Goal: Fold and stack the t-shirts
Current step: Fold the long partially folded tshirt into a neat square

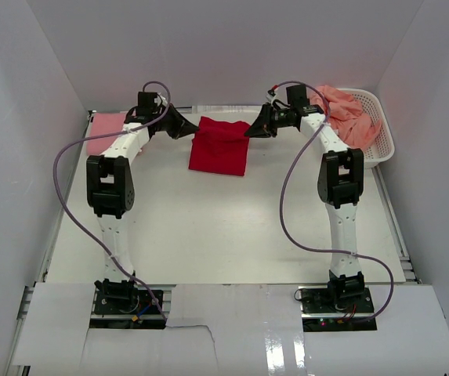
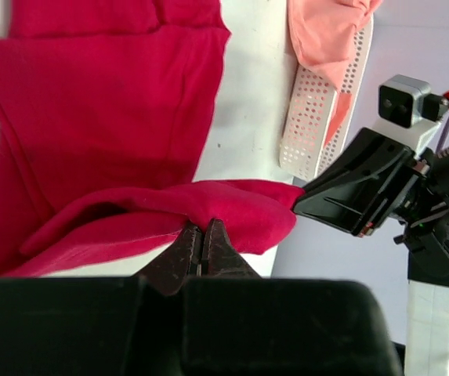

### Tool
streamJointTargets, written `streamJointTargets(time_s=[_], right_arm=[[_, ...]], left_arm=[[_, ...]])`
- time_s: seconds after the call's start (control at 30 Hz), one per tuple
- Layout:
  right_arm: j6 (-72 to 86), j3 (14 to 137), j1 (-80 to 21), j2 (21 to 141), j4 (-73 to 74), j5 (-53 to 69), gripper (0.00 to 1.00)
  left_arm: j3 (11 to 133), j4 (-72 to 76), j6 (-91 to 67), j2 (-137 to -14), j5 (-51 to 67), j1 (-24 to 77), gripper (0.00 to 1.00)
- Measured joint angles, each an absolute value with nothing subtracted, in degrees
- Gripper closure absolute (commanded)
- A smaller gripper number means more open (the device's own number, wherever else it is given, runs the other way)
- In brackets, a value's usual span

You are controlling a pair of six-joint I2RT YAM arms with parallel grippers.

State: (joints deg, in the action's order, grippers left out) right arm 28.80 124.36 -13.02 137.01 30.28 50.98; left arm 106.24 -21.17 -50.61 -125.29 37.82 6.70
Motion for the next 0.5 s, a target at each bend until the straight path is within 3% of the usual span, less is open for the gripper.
streamJointTargets(time_s=[0.5], right_arm=[[39.53, 121.25, -11.90, 145.49, 4.40, 54.22, 0.92]], left_arm=[[101.60, -4.67, -51.96, -133.08, 34.30, 6.70, 1.00]])
